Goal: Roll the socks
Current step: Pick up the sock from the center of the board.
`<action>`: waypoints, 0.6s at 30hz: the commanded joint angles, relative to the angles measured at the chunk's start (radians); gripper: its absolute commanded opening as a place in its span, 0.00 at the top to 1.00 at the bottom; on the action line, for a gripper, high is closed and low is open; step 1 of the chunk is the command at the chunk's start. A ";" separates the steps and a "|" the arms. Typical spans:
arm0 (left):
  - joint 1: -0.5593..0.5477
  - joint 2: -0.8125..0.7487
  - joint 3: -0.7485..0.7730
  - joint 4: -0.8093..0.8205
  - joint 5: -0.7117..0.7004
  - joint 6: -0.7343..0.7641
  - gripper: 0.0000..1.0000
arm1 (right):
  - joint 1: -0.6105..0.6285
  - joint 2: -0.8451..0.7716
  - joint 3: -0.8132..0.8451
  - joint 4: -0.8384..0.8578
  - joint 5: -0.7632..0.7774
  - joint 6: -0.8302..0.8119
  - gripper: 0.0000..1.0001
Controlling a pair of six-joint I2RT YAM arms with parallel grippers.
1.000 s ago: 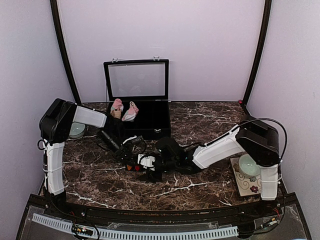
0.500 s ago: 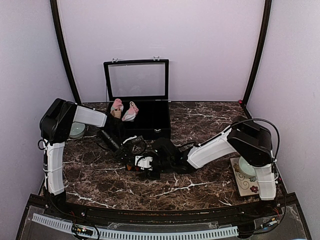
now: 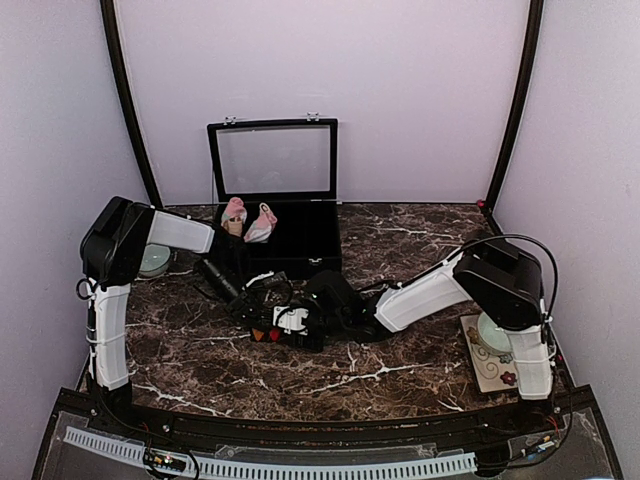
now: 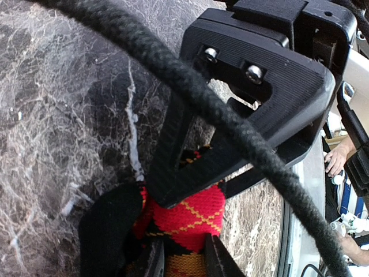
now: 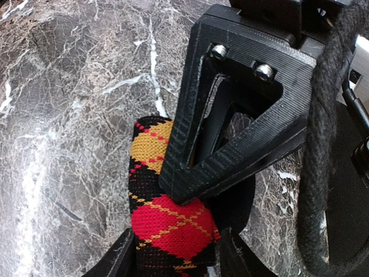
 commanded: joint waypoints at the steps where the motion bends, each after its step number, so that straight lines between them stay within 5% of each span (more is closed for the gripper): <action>1: 0.012 0.080 -0.016 -0.028 -0.158 0.010 0.72 | 0.007 0.018 0.004 -0.019 0.006 -0.011 0.53; 9: 0.011 0.085 -0.006 -0.026 -0.162 0.001 0.72 | 0.023 0.049 0.043 -0.076 -0.037 -0.001 0.63; 13: 0.011 0.079 -0.006 -0.022 -0.162 0.004 0.72 | 0.024 0.075 0.072 -0.145 -0.061 0.037 0.79; 15: 0.012 0.049 -0.023 0.000 -0.162 0.006 0.51 | 0.021 0.099 0.111 -0.215 -0.066 0.082 0.89; 16: 0.014 0.022 -0.038 0.021 -0.162 0.003 0.19 | 0.019 0.112 0.130 -0.252 -0.066 0.112 0.91; 17: 0.018 -0.007 -0.055 0.047 -0.162 -0.005 0.03 | 0.016 0.125 0.146 -0.286 -0.066 0.149 0.94; 18: 0.021 -0.043 -0.071 0.072 -0.188 -0.010 0.01 | 0.013 0.139 0.160 -0.321 -0.068 0.183 0.95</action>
